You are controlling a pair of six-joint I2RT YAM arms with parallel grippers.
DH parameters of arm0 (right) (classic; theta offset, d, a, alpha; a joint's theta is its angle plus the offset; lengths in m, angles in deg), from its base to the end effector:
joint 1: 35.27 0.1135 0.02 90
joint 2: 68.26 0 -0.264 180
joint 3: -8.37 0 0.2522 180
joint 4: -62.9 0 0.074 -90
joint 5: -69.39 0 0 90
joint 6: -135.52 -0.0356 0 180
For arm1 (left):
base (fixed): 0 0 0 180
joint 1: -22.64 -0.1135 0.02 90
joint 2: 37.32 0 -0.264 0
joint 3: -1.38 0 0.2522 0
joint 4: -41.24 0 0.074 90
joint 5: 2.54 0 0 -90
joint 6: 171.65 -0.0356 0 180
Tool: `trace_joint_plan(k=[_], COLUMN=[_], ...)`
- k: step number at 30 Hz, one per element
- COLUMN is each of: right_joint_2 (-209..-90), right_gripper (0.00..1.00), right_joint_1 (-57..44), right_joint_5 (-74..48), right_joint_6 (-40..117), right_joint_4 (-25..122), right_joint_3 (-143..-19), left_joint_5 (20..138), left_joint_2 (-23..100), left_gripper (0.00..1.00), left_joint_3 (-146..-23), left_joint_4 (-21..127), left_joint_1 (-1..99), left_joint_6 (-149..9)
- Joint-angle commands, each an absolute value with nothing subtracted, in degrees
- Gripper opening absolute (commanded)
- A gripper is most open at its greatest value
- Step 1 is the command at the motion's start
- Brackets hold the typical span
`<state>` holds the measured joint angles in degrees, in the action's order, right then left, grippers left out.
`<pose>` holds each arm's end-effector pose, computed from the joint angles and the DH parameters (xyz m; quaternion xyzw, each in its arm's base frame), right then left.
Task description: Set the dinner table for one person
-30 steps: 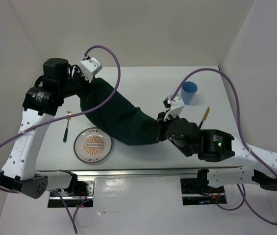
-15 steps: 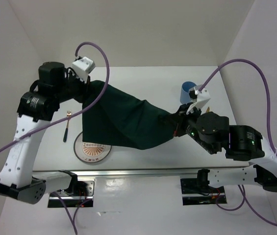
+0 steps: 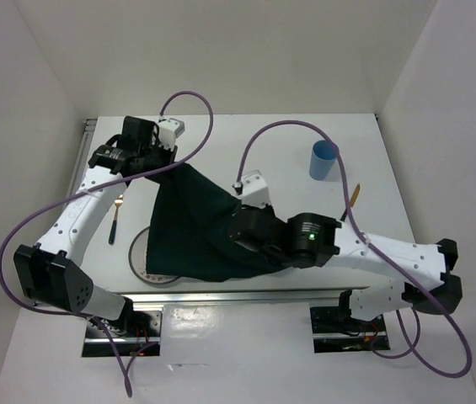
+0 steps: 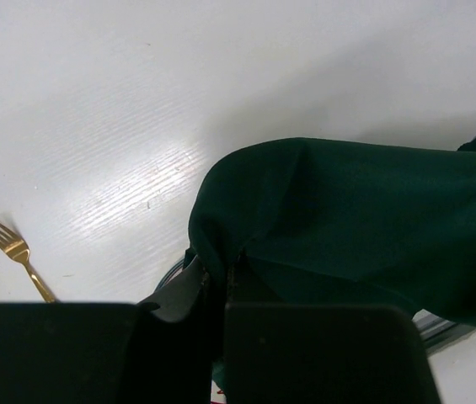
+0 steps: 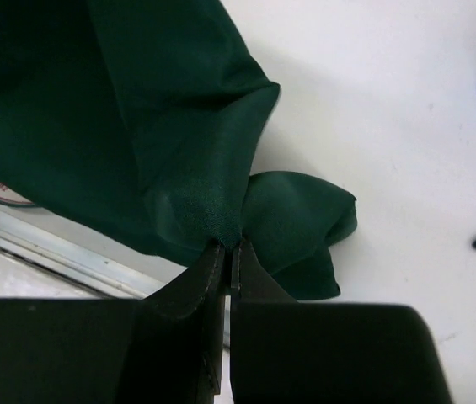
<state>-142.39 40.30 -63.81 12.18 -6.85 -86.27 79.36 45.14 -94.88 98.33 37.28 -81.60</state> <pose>0.0857 0.2353 0.3801 -0.1944 0.8592 0.0628 0.4690 0.2985 -0.0832 0.3605 0.1441 0.9048 -0.1149 0.3839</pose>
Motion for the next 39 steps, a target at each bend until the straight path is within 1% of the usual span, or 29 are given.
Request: trace_joint_plan(k=[1, 3, 4, 6, 7, 8, 9, 10, 12, 13, 14, 16, 17, 23, 25, 28, 29, 30, 31, 32, 33, 34, 35, 37, 38, 39], right_joint_2=[-146.2, -152.5, -154.3, -156.0, -155.3, -155.3, -155.3, -157.5, -159.5, -159.5, -158.7, -158.7, -158.7, -163.5, -167.7, -174.2, -175.9, -177.7, -181.4, -183.4, -185.2, -188.6, -190.0, -191.7, -191.7, -190.8], right_gripper=[0.0, 0.0, 0.0, 0.0, 0.0, 0.0, 0.0, 0.0, 0.0, 0.0, 0.0, 0.0, 0.0, 0.0, 0.0, 0.01, 0.09, 0.25, 0.41, 0.53, 0.68, 0.72, 0.75, 0.78, 0.78, 0.78], right_joint_1=[38.9, 36.9, 36.4, 33.7, 30.1, 27.9, 25.1, 18.2, 11.0, 8.4, 3.9, -0.9, -5.3, -11.8, -15.6, -18.1, -18.1, -18.1, -18.1, -18.1, -18.7, -18.7, -19.4, -19.4, -19.4, -19.4], right_joint_5=[-64.2, -62.5, -63.6, -60.6, -58.2, -55.5, -49.4, -45.4, -35.8, -34.1, -32.6, -27.6, -26.1, -24.2, -24.2, -24.2, -25.0, -25.0, -25.0, -25.0, -25.5, -25.5, -26.2, -26.2, -26.2, -23.5], right_joint_6=[22.7, 25.4, 25.9, 25.9, 27.7, 30.7, 30.8, 30.8, 29.6, 29.6, 30.1, 30.1, 30.1, 32.6, 32.1, 31.6, 31.5, 32.2, 32.9, 32.9, 32.9, 32.9, 32.9, 33.4, 33.4, 34.0], right_joint_4=[4.2, 4.9, 4.9, 5.5, 11.1, 13.8, 15.2, 15.2, 13.9, 14.9, 18.6, 20.4, 20.4, 21.8, 21.0, 19.5, 18.9, 18.9, 17.4, 16.6, 15.7, 13.7, 12.6, 10.0, 7.6, 6.6], right_joint_3=[-87.2, -88.8, -90.5, -91.3, -91.3, -88.0, -87.4, -87.4, -88.9, -88.9, -86.4, -85.5, -85.5, -89.0, -93.7, -100.8, -102.7, -104.6, -109.1, -111.7, -114.3, -117.2, -122.8, -127.7, -130.6, -130.6], left_joint_5=[80.4, 80.4, 80.4, 80.4, 80.4, 79.6, 79.6, 79.6, 79.1, 79.6, 79.6, 81.0, 81.0, 84.6, 85.7, 85.7, 86.3, 86.3, 86.3, 84.9, 84.3, 83.8, 84.7, 87.3, 89.4, 89.9], left_joint_2=[45.0, 45.6, 45.6, 45.6, 45.6, 45.6, 45.6, 46.2, 46.2, 46.9, 46.9, 48.6, 49.2, 54.5, 56.4, 61.3, 62.8, 64.5, 68.4, 70.8, 73.3, 76.2, 82.8, 87.7, 88.3, 86.7], left_gripper=[0.0, 0.0, 0.0, 0.0, 0.0, 0.0, 0.0, 0.0, 0.0, 0.0, 0.0, 0.0, 0.0, 0.0, 0.0, 0.0, 0.0, 0.0, 0.02, 0.11, 0.54, 0.78, 0.99, 1.0, 1.0, 1.0], left_joint_3=[-94.7, -94.2, -93.4, -92.5, -92.0, -91.3, -91.3, -90.7, -90.7, -90.7, -90.7, -90.7, -91.3, -94.3, -96.2, -100.3, -101.6, -103.0, -106.8, -109.4, -112.4, -120.2, -125.0, -133.2, -134.9, -133.6], left_joint_4=[91.7, 91.1, 91.1, 90.1, 89.2, 89.2, 88.6, 88.6, 88.0, 87.3, 87.3, 86.6, 86.1, 82.3, 81.6, 81.0, 81.0, 80.4, 80.4, 80.9, 83.1, 85.1, 87.8, 93.2, 94.5, 95.0], left_joint_1=[36.0, 35.5, 35.5, 35.5, 35.5, 35.0, 34.9, 34.9, 34.9, 34.9, 34.9, 34.9, 34.9, 34.9, 34.9, 34.9, 34.9, 34.4, 34.4, 33.8, 33.8, 33.1, 33.1, 33.1, 33.1, 33.1], left_joint_6=[-80.3, -79.7, -79.7, -79.2, -79.2, -79.2, -79.2, -78.7, -78.7, -78.7, -78.7, -78.7, -78.7, -77.6, -77.6, -77.6, -77.6, -77.6, -77.6, -78.1, -78.1, -78.1, -77.4, -77.4, -78.8, -79.4])
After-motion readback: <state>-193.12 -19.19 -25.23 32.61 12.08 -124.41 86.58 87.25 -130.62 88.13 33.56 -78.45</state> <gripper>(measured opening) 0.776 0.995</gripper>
